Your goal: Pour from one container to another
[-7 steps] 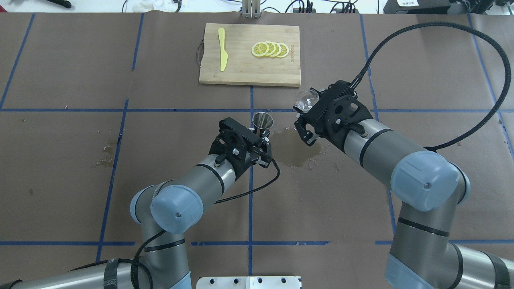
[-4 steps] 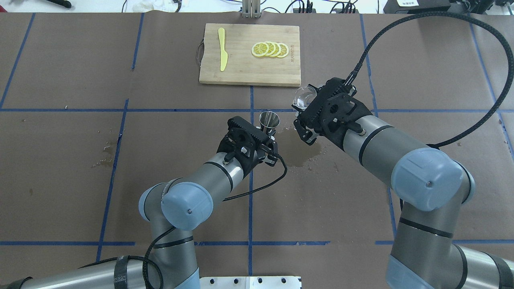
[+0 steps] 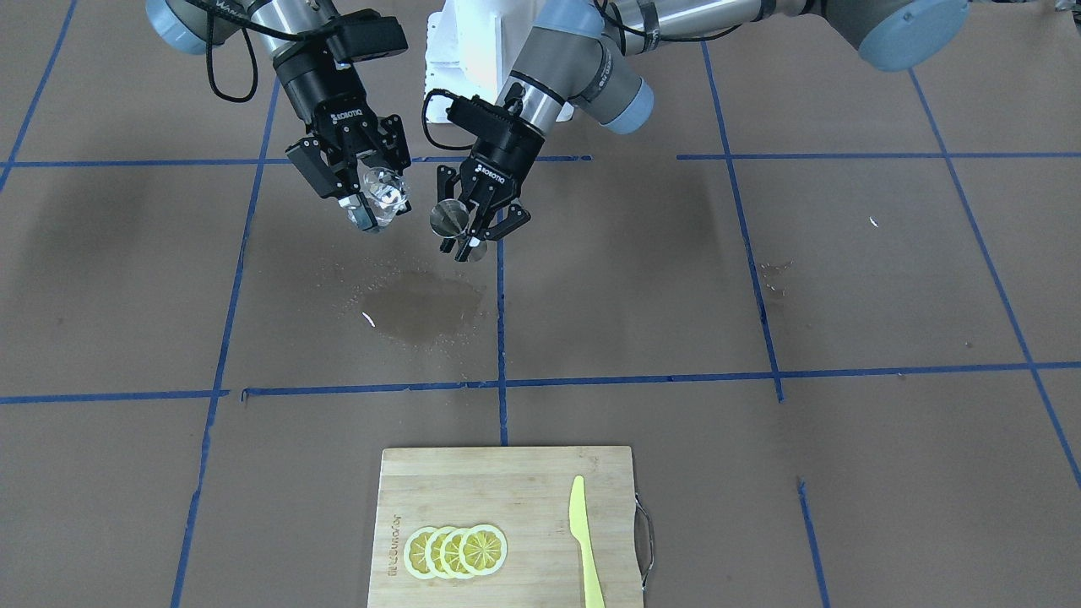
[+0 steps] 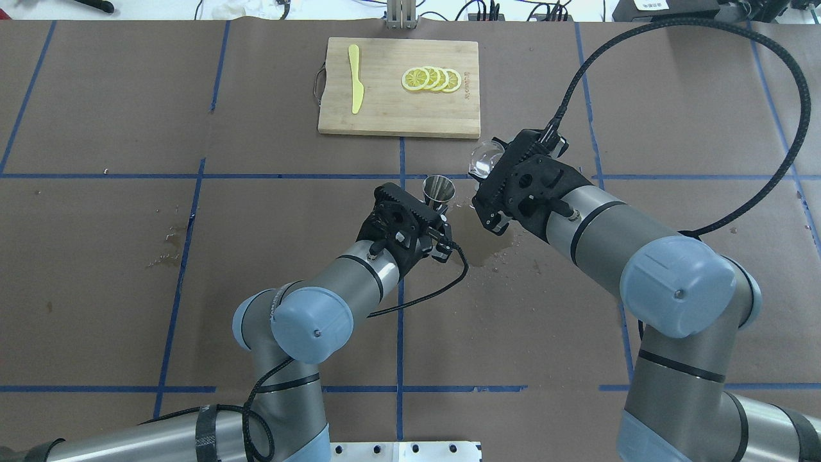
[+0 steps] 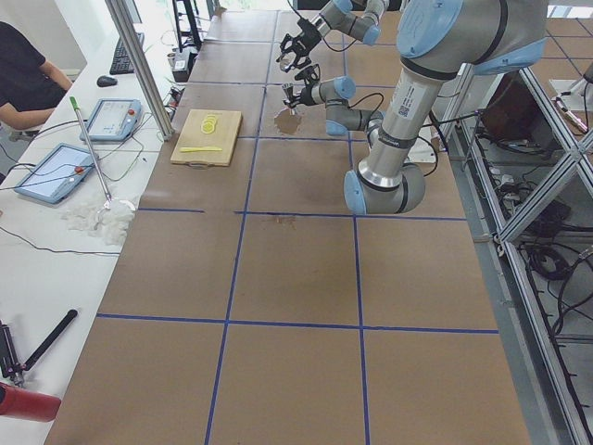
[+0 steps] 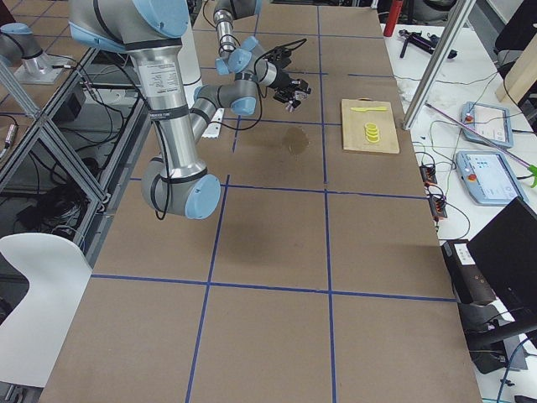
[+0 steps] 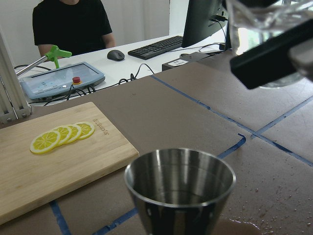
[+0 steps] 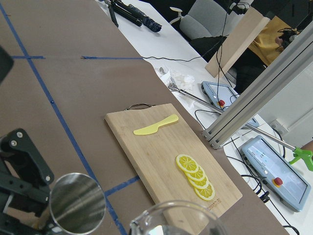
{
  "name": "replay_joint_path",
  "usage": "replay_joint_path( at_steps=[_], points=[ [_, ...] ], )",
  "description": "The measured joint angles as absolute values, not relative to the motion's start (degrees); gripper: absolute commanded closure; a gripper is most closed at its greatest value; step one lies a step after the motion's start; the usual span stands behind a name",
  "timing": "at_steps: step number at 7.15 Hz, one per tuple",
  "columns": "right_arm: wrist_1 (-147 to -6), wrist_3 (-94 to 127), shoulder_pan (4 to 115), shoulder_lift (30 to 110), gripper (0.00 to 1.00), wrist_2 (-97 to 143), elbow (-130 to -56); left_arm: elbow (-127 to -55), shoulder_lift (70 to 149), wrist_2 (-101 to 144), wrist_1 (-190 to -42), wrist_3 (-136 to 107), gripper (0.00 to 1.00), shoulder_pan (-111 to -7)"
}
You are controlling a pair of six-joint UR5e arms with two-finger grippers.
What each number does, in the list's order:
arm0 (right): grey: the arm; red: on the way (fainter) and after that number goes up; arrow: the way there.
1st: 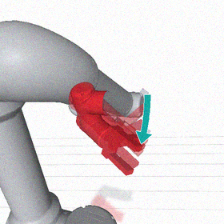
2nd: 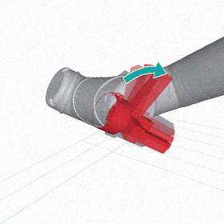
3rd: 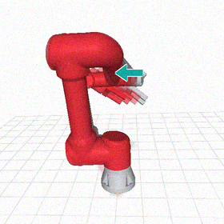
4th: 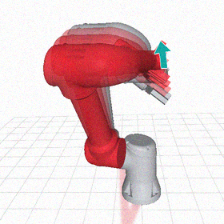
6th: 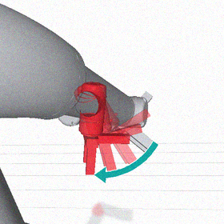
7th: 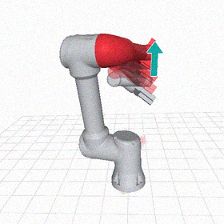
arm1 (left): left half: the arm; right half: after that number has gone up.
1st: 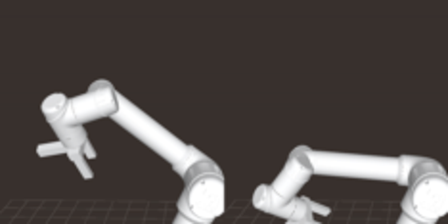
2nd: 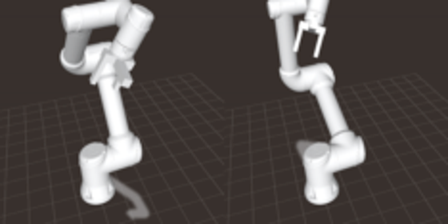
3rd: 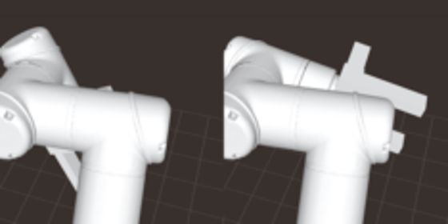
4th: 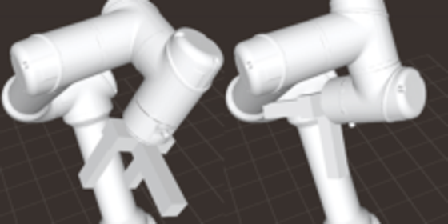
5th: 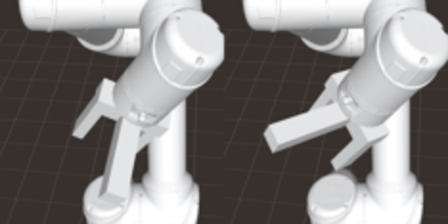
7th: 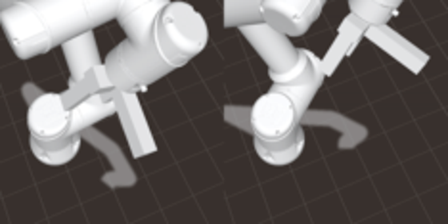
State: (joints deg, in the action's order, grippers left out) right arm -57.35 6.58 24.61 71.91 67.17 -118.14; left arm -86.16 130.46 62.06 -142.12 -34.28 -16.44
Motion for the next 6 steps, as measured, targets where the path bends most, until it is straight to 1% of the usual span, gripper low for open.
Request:
replay_joint_path(
  at_steps=[3, 6],
  points=[
    [-60.4, 4.84, 24.6, 69.91, 1.0, 67.1, -118.4, -84.44, 131.91, 62.03, -142.49, -34.28, 1.0, -16.44],
    [-61.53, 2.16, 24.65, 69.44, 1.0, 66.96, -118.38, -84.21, 132.14, 62.04, -142.76, -34.28, 1.0, -16.43]
  ],
)
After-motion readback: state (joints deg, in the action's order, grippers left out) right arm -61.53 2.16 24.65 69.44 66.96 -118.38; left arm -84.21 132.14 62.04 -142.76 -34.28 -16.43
